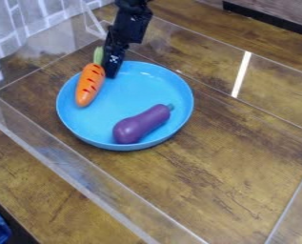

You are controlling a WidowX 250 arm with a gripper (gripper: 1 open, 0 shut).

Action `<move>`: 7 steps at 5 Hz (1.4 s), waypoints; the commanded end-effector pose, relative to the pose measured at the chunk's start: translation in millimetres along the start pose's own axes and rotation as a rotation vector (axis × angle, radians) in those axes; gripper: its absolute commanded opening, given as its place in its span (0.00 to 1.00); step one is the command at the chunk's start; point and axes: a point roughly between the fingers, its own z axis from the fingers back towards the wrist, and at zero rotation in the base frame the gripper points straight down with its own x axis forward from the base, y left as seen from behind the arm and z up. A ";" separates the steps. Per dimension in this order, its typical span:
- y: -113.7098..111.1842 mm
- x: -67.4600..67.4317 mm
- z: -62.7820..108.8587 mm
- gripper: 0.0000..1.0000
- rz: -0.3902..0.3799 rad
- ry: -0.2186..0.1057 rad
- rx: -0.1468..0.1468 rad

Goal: Remove the lemon from the blue tray and put it on the table

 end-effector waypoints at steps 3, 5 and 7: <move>-2.5 -14.4 -6.2 1.00 -0.015 0.005 -0.033; -7.9 -21.8 -8.2 1.00 0.014 0.009 -0.060; -5.6 -46.2 -16.1 1.00 0.078 0.015 -0.097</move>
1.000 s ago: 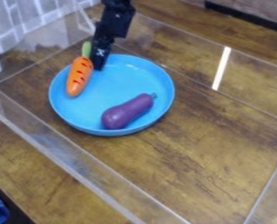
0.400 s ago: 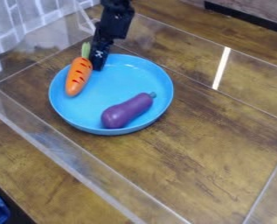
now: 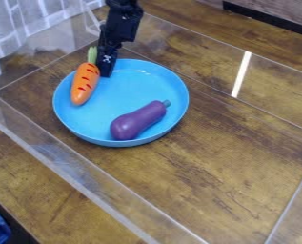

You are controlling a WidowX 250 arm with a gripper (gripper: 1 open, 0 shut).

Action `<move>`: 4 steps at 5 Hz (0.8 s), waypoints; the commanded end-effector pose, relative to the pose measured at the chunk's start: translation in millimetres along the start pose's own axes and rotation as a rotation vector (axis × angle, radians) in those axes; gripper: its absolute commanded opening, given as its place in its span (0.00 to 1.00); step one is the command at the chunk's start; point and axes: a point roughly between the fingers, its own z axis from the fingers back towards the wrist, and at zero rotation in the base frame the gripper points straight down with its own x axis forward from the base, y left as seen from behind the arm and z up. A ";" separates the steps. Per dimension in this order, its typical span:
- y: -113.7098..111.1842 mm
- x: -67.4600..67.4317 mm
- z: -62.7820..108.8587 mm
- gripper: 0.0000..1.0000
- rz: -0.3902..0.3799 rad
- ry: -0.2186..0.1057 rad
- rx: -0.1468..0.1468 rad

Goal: Remove the lemon from the blue tray and put it on the table

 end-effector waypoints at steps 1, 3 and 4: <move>5.7 -26.1 -11.4 1.00 0.075 0.011 -0.057; 12.8 -31.0 -14.0 1.00 0.149 0.013 -0.090; 8.0 -31.2 -11.5 0.00 0.160 0.015 -0.097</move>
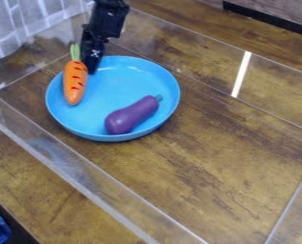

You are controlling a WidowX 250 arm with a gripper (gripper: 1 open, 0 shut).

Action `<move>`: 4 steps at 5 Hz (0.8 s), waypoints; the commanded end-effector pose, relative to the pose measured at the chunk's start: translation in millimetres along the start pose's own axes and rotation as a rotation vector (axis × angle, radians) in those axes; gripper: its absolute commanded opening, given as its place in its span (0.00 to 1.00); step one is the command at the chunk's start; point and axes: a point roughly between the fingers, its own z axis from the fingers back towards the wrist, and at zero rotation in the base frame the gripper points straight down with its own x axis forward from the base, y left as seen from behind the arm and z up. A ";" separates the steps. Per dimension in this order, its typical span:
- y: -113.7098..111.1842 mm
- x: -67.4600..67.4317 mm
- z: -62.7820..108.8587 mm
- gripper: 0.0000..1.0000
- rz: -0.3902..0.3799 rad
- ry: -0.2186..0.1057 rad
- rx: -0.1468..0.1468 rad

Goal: Remove the lemon from the blue tray and put it on the table

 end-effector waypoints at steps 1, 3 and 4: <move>-6.5 -9.4 -1.1 0.00 0.036 -0.001 -0.024; -32.5 15.1 18.5 0.00 0.070 -0.001 -0.033; -35.7 21.4 21.4 0.00 0.028 0.003 -0.017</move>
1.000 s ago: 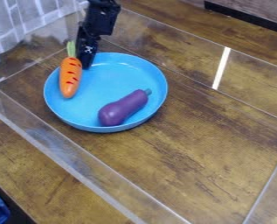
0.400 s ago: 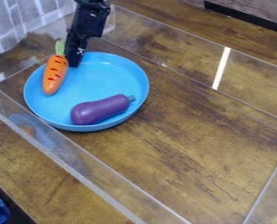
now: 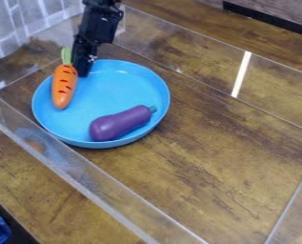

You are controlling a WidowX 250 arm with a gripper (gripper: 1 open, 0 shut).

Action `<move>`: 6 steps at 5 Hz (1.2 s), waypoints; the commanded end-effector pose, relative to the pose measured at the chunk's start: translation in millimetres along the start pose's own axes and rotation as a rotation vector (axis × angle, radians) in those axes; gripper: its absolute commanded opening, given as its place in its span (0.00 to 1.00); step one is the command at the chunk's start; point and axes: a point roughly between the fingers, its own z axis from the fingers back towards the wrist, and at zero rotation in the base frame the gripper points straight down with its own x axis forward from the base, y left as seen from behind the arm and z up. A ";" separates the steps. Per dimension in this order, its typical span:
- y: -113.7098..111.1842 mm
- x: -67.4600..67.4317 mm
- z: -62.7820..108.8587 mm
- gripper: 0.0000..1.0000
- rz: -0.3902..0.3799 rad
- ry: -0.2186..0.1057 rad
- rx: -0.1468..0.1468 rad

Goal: Remove the lemon from the blue tray and put it on the table

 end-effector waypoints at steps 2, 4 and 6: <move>-14.3 19.7 25.9 0.00 -0.126 -0.012 0.080; 1.9 16.4 37.8 0.00 -0.191 -0.008 0.126; 34.9 10.5 74.0 0.00 -0.225 -0.002 0.155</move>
